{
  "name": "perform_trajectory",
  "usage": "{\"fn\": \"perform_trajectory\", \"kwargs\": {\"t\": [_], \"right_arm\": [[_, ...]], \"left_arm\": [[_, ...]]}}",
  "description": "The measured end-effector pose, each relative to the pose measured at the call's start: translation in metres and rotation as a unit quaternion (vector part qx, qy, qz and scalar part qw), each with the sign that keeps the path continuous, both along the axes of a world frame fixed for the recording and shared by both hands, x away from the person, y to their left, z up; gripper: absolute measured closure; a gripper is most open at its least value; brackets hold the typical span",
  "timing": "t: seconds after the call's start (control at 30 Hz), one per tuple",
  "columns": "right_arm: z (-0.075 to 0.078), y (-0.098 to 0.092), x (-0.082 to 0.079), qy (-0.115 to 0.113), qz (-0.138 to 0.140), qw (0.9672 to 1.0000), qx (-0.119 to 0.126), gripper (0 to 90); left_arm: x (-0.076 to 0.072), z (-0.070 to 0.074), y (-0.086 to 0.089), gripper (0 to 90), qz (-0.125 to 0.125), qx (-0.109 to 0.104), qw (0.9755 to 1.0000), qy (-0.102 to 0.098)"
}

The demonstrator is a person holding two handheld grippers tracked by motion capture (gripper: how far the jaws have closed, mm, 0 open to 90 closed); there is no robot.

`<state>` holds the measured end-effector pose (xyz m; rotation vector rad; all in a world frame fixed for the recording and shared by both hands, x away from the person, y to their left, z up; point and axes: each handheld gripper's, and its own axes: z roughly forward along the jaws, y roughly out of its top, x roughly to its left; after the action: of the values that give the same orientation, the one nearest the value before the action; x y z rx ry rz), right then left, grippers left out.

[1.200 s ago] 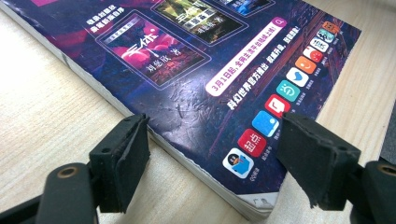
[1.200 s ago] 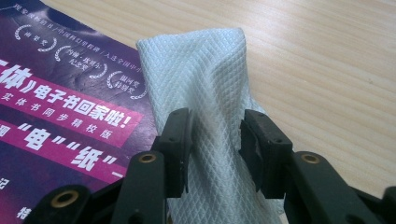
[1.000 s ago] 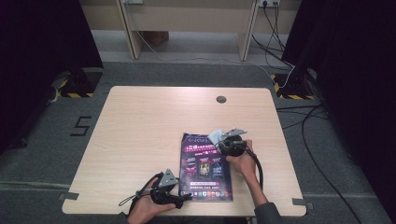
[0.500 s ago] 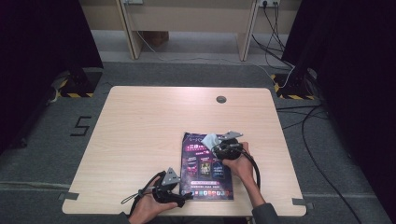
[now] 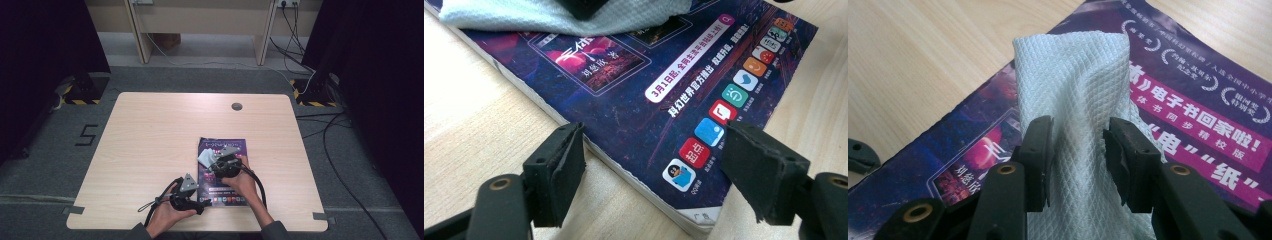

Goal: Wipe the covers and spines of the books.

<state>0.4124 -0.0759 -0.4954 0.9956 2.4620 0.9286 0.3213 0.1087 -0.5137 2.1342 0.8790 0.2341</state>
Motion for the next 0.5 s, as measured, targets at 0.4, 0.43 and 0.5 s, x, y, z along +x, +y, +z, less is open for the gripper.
{"fn": "perform_trajectory", "kwargs": {"t": [0.4, 0.43, 0.5], "right_arm": [[0.002, -0.042, 0.017, 0.002, -0.075, 0.9972, -0.005, 56.3], [0.002, -0.041, 0.017, 0.005, -0.077, 0.9970, -0.003, 57.0], [0.003, -0.033, 0.014, -0.009, -0.071, 0.9971, -0.026, 58.3]], "left_arm": [[-0.013, 0.012, 0.041, 25.4, 0.002, -0.033, 0.9990, 0.028], [-0.016, 0.013, 0.045, 25.4, 0.001, -0.034, 0.9990, 0.027], [-0.021, 0.013, 0.051, 25.0, -0.002, -0.029, 0.9991, 0.031]]}}
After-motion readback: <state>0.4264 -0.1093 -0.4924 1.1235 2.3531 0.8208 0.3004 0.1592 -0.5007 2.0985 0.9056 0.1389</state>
